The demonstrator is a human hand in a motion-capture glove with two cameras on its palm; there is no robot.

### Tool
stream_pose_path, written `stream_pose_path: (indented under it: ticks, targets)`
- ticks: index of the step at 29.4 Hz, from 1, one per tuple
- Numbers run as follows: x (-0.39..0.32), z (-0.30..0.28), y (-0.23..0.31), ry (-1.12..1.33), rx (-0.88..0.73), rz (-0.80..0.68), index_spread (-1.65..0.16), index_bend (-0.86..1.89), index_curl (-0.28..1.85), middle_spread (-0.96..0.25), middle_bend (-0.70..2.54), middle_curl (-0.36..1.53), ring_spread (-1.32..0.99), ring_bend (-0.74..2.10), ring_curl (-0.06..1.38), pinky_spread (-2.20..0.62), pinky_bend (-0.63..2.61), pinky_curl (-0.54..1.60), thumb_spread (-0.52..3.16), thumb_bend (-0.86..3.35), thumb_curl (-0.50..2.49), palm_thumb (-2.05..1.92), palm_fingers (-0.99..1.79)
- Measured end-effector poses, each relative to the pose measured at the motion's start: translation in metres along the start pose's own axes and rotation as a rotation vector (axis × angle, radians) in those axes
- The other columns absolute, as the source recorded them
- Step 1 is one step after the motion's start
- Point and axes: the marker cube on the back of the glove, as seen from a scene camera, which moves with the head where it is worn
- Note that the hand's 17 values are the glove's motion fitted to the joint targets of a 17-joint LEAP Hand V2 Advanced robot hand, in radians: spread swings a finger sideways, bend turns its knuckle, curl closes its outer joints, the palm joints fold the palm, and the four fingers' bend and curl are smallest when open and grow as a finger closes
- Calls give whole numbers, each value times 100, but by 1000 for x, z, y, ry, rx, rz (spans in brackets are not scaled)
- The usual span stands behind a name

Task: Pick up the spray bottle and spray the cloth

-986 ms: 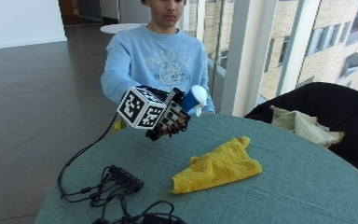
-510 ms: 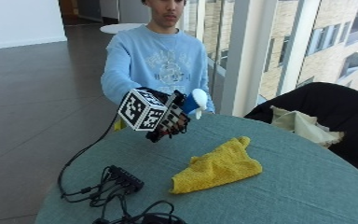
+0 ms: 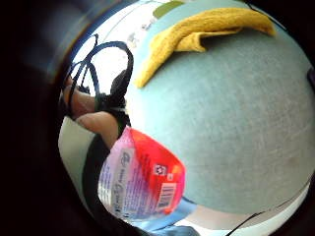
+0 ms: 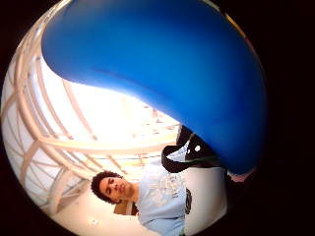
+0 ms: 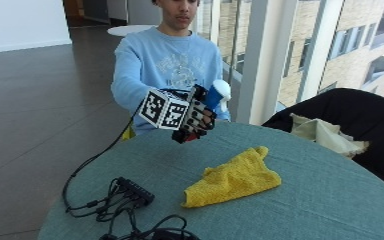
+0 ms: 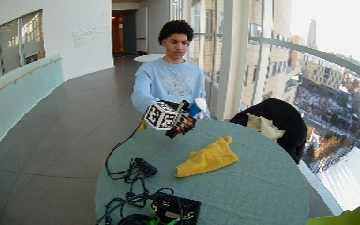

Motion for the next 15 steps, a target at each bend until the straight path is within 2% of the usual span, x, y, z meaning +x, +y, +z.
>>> stream_pose_path:
  ticks: [7, 15]
  targets:
    - [-39, 47, -18, -60, 127, -220, -17, 13, 35, -7, 41, 51, -5, 57, 41, 10, 22, 38, 92, -2, 58, 83, 115]
    - [-74, 127, -58, -95, 105, -388, -18, 13, 35, -8, 41, 51, -5, 58, 41, 10, 21, 37, 91, -3, 58, 83, 114]
